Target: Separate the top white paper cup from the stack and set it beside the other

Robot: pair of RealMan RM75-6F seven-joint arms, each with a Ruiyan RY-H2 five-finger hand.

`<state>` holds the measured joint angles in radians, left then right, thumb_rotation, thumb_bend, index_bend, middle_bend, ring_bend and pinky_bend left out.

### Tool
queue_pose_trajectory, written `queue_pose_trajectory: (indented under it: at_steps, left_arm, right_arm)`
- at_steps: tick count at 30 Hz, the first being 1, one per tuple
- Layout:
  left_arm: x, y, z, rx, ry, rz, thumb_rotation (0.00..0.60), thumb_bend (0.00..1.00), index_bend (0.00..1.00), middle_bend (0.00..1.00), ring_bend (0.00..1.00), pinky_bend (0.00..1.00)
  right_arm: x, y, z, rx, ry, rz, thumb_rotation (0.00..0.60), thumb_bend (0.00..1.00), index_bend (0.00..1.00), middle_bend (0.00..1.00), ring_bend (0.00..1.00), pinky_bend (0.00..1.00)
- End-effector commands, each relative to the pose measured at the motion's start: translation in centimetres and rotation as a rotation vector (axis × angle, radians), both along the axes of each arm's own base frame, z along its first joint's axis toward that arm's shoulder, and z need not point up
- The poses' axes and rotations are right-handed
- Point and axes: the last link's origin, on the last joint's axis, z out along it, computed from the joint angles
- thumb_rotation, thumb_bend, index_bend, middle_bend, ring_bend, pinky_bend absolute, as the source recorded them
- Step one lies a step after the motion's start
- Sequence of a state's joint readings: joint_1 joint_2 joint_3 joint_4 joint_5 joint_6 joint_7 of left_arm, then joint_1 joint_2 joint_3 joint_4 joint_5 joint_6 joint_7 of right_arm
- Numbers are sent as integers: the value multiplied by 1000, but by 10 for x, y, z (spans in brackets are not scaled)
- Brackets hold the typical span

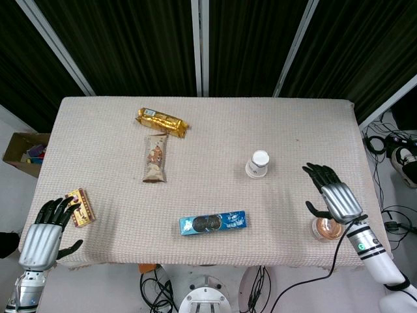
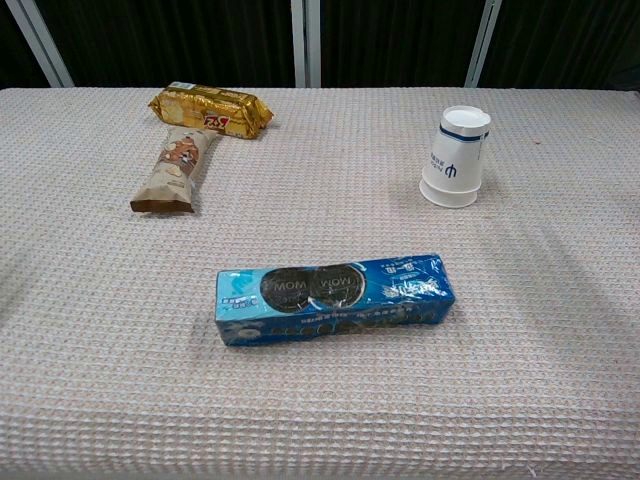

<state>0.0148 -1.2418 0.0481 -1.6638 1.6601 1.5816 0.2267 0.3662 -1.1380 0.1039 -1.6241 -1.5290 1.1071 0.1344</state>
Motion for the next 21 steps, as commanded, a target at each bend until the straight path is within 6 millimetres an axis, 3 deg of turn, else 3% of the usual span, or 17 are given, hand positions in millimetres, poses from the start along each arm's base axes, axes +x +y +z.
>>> queue_pose_trajectory:
  at_steps: [1,10,21]
  left_arm:
    - [0,-1,0,0,0,1,600,131,200,101,87,125]
    - [1,-4,-1,1,1,6,600,131,200,101,87,125]
    - [-3,-5,-2,-4,2,27,600,131,200,101,87,125]
  right_arm:
    - [25,-21,-3,22,2,30,600,316,0,41,0,0]
    - [66,-66,-20,97,59,28,600,287,0,42,0,0]
    - [91,-110,-48,162,148,-39,600,339,46,42,0,0]
